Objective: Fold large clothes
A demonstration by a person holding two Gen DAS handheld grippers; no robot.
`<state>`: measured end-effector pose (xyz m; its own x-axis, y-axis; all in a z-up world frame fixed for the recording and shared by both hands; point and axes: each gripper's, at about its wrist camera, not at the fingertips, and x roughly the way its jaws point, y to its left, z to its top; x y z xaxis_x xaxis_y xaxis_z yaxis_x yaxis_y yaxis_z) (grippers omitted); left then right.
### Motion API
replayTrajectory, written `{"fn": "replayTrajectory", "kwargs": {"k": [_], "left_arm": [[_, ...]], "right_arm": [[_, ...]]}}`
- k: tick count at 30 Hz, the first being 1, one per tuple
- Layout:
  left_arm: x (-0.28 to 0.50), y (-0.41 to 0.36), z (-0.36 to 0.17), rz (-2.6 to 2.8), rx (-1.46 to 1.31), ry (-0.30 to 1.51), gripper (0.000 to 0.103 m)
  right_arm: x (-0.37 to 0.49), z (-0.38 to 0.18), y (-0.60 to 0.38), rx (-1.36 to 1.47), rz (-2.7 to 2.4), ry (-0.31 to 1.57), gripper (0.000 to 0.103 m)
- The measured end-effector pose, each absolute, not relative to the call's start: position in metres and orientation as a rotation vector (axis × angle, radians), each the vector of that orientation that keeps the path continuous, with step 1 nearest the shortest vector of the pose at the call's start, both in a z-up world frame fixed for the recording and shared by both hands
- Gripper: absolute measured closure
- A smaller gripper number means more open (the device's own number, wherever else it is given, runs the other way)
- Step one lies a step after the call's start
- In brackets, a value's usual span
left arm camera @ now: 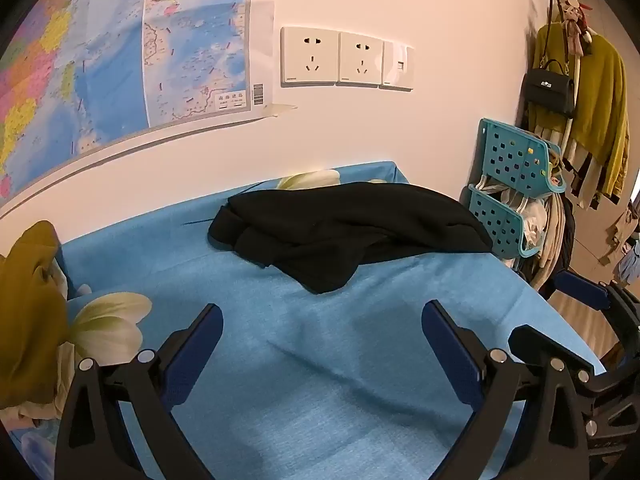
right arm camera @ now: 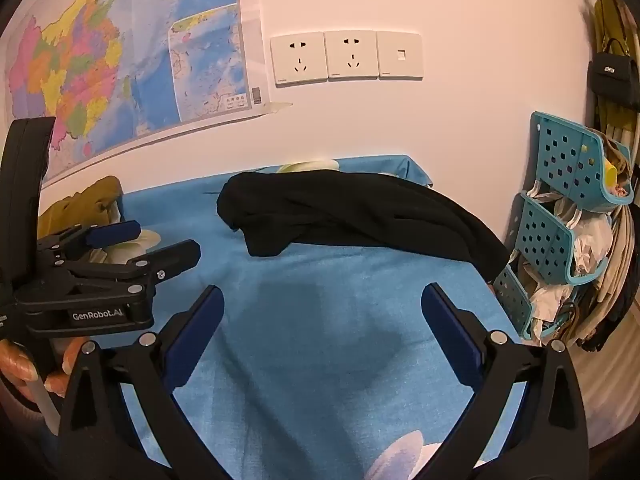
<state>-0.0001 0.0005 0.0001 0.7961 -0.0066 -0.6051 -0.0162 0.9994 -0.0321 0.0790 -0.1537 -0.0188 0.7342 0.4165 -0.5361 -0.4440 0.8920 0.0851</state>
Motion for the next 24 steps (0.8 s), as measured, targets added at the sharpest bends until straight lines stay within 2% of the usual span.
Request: {"fn": "replayTrajectory", "kwargs": {"k": [24], "left_arm": [[-0.0014,0.0015,-0.0038,0.004,-0.024,0.659,0.007]], "right_arm": [[0.0813,-0.0125,-0.1513,-0.056,0.496,0.571,0.006]]}}
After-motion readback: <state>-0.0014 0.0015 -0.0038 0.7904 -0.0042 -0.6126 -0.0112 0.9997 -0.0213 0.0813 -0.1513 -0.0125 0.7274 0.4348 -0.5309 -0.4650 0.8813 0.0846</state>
